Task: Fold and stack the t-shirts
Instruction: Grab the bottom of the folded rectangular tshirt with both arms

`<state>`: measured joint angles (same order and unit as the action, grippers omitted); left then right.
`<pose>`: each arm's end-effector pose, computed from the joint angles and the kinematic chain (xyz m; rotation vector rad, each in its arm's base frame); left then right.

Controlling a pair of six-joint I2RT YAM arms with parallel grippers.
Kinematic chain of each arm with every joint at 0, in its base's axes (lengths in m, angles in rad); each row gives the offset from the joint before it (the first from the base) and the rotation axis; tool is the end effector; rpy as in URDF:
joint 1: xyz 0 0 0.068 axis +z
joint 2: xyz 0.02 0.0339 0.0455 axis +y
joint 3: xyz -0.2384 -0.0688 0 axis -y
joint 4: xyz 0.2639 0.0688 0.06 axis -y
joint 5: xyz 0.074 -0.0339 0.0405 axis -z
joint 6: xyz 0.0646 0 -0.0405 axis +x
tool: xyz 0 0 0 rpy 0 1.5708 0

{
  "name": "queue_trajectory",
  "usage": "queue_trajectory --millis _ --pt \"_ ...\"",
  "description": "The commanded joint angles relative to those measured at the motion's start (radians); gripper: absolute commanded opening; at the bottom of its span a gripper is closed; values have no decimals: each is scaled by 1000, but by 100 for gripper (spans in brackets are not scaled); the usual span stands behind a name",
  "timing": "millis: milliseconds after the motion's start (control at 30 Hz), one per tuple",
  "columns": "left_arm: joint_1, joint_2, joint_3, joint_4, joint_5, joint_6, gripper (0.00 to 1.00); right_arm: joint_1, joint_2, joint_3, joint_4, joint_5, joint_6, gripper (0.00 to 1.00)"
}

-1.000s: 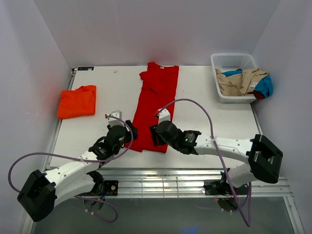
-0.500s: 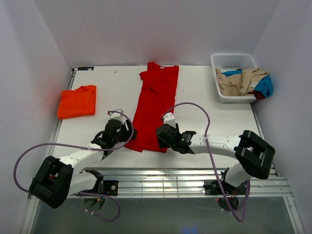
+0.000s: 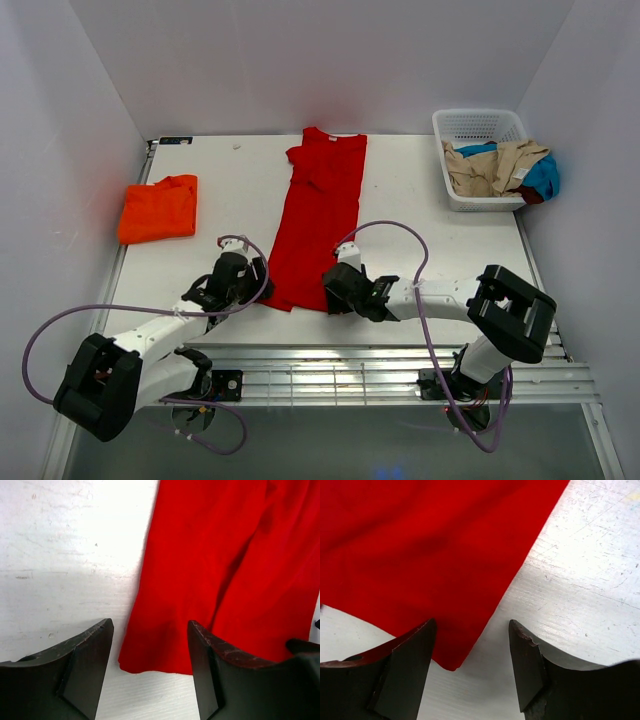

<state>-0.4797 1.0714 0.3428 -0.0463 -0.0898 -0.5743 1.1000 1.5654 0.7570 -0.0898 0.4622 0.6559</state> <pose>0.2169 -0.1063 0.0951 -0.1574 2.3745 -0.4106 0.1738 0.2779 0.0994 -0.3298 2.3407 0.2796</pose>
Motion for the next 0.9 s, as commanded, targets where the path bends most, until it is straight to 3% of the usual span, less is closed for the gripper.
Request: queue_trajectory --millis 0,200,233,367,533,633,767,867 --pt "4 10 4 -50 1 -13 70 8 -14 -15 10 -37 39 65" --pt "4 41 7 -56 19 -13 66 15 -31 -19 6 -46 48 65" --pt "4 48 12 -55 22 -12 61 14 -22 -19 5 -49 48 64" --pt "1 87 24 -55 44 -2 55 27 -7 -24 1 -71 63 50" --pt "-3 117 35 -55 59 5 48 47 4 -36 -19 -69 89 25" --pt "-11 134 38 -56 74 10 33 60 1 -48 -30 -60 103 10" --pt "-45 128 33 -78 81 2 3 84 -19 -44 -102 -16 131 8" --pt "-95 85 21 -121 64 -30 0 116 -42 -35 -158 27 166 8"
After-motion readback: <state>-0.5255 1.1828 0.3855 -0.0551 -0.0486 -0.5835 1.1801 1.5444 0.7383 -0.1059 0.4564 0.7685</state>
